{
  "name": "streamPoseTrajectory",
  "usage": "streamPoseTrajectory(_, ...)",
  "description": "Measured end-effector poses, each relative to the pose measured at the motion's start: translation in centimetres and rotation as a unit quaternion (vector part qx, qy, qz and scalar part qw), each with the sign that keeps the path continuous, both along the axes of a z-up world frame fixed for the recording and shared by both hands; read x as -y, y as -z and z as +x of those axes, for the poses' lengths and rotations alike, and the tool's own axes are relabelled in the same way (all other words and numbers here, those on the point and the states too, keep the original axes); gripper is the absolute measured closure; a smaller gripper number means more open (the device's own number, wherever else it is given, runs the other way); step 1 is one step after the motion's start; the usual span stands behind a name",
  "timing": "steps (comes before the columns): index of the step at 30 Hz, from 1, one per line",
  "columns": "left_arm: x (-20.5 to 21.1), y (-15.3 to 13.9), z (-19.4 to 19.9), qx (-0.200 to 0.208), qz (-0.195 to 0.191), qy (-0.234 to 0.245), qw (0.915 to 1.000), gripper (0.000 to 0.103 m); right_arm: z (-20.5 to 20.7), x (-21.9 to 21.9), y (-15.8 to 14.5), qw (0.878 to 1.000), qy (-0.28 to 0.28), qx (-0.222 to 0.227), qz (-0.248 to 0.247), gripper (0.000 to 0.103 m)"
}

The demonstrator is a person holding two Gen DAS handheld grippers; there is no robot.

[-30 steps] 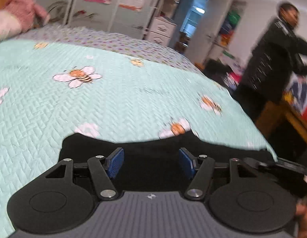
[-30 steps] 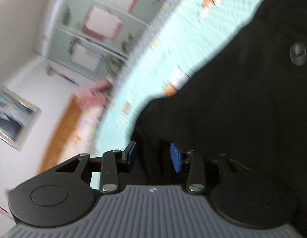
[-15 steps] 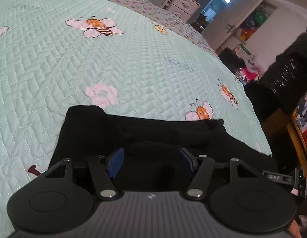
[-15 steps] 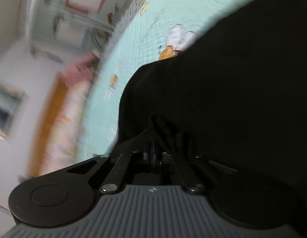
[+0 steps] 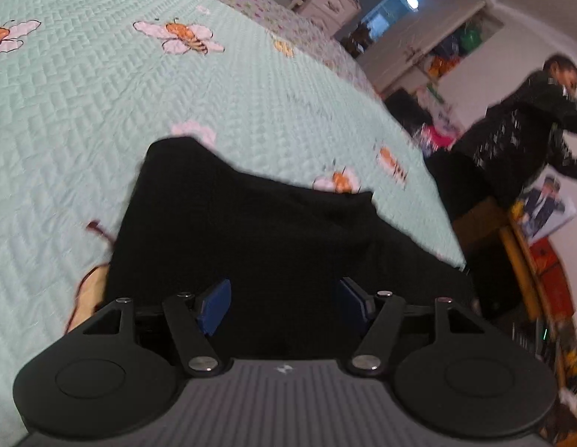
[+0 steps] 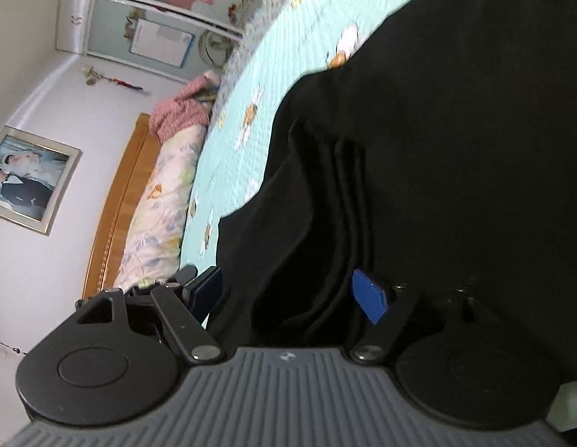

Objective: Fold clothes
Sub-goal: 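Hold the trousers fold with the right gripper while the left gripper presses the trousers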

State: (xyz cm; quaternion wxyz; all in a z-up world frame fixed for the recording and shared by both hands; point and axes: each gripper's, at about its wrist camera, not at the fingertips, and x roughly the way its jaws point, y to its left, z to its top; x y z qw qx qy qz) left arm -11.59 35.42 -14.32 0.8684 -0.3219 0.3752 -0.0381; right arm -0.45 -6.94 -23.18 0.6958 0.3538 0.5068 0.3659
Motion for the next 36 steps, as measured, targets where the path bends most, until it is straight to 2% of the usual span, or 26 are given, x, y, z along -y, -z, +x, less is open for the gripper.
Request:
streamPoseTrajectory(5,-0.6,1.4,-1.7,-0.003,-0.034,-0.007,0.9994,0.037,0.2,-0.6,1.0,0.999,0.001,-0.032,0.001,0.025)
streamPoseTrajectory(9,-1.0,1.7,-2.2,-0.001,-0.044,-0.013,0.999,0.037,1.7,-2.7,0.2,0.999,-0.017,-0.038,0.016,0.027)
streamPoseTrajectory(11,-1.1,1.6,-2.3,-0.001,-0.047,-0.013,0.9988,0.037,1.6,-3.1,0.3,0.999,-0.014,-0.038,0.012,0.048)
streamPoseTrajectory(13,-1.1,1.6,-2.3,-0.002,-0.046,-0.012,0.9989,0.037,1.5,-3.2,0.6,0.999,-0.006,-0.035,0.013,0.06)
streamPoseTrajectory(14,-1.0,1.6,-2.3,-0.002,-0.046,-0.011,0.9989,0.037,1.4,-3.3,0.6,0.999,-0.003,-0.031,0.019,0.065)
streamPoseTrajectory(17,-1.2,1.7,-2.4,-0.001,-0.049,-0.013,0.9987,0.037,1.0,-3.0,0.4,1.0,0.0,-0.011,0.027,0.069)
streamPoseTrajectory(21,-1.4,1.9,-2.3,-0.005,-0.056,-0.02,0.9982,0.037,0.8,-3.5,-0.9,0.999,-0.018,0.043,0.013,0.071)
streamPoseTrajectory(24,-1.3,1.6,-2.3,-0.006,-0.055,-0.017,0.9983,0.036,0.3,-2.7,-1.9,0.998,-0.024,0.058,0.022,0.072)
streamPoseTrajectory(28,-1.1,1.3,-2.4,-0.008,-0.059,0.004,0.9982,0.034,-0.3,-1.6,-3.1,0.998,-0.006,0.049,0.039,0.073)
streamPoseTrajectory(30,-1.0,1.3,-2.4,-0.008,-0.055,0.015,0.9984,0.034,-0.6,-0.7,-2.7,0.999,0.013,0.026,0.04,0.073)
streamPoseTrajectory(31,-0.9,1.3,-2.5,-0.008,-0.052,0.019,0.9985,0.034,-0.8,-0.2,-2.4,0.999,0.017,0.017,0.038,0.069)
streamPoseTrajectory(33,-1.0,1.3,-2.6,-0.008,-0.053,0.018,0.9984,0.034,-1.4,0.7,-2.0,0.999,0.029,0.012,0.021,0.068)
streamPoseTrajectory(36,-1.1,1.3,-2.7,-0.009,-0.056,0.016,0.9982,0.034,-2.5,1.6,-2.1,0.999,0.037,0.01,0.031,0.067)
